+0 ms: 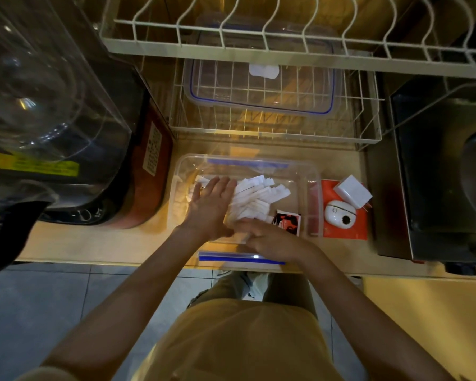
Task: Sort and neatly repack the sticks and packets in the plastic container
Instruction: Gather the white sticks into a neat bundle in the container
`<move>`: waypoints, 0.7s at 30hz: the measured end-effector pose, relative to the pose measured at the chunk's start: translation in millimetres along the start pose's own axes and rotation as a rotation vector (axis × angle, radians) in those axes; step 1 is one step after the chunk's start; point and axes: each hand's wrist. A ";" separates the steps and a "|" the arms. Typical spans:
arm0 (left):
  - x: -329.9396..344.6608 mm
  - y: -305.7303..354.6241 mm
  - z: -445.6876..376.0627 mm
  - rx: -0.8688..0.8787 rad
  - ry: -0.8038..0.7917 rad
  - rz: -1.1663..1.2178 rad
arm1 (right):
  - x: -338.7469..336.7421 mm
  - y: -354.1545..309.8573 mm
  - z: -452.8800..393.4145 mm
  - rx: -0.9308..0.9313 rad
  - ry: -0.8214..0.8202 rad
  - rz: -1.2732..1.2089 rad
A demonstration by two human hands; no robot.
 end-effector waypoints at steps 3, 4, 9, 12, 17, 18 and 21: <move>-5.0 5.5 -2.0 -0.029 0.070 0.010 | -0.1 -2.8 -1.2 0.011 0.014 0.003; -6.8 7.1 -2.8 -0.039 0.091 0.013 | 0.2 -2.9 -2.5 0.009 0.022 -0.003; -8.6 17.4 -12.6 -0.075 0.067 -0.046 | -1.8 -7.9 0.1 0.007 0.076 -0.006; -9.7 22.8 -20.7 -0.104 0.052 -0.094 | -2.2 -5.4 6.1 -0.011 0.146 -0.061; -14.5 22.1 -31.4 -0.146 0.076 -0.111 | -0.3 4.8 14.8 -0.045 0.268 -0.191; -14.4 21.9 -32.9 -0.149 0.080 -0.107 | -0.5 5.9 16.2 -0.040 0.285 -0.211; -12.6 22.7 -35.9 -0.151 0.084 -0.080 | -0.5 12.2 18.2 -0.001 0.330 -0.288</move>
Point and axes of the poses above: each hand's wrist, its own z-axis away from the middle knuckle, its own x-axis out of the palm, y = z × x, and after that the axes turned 6 degrees about -y, right-handed
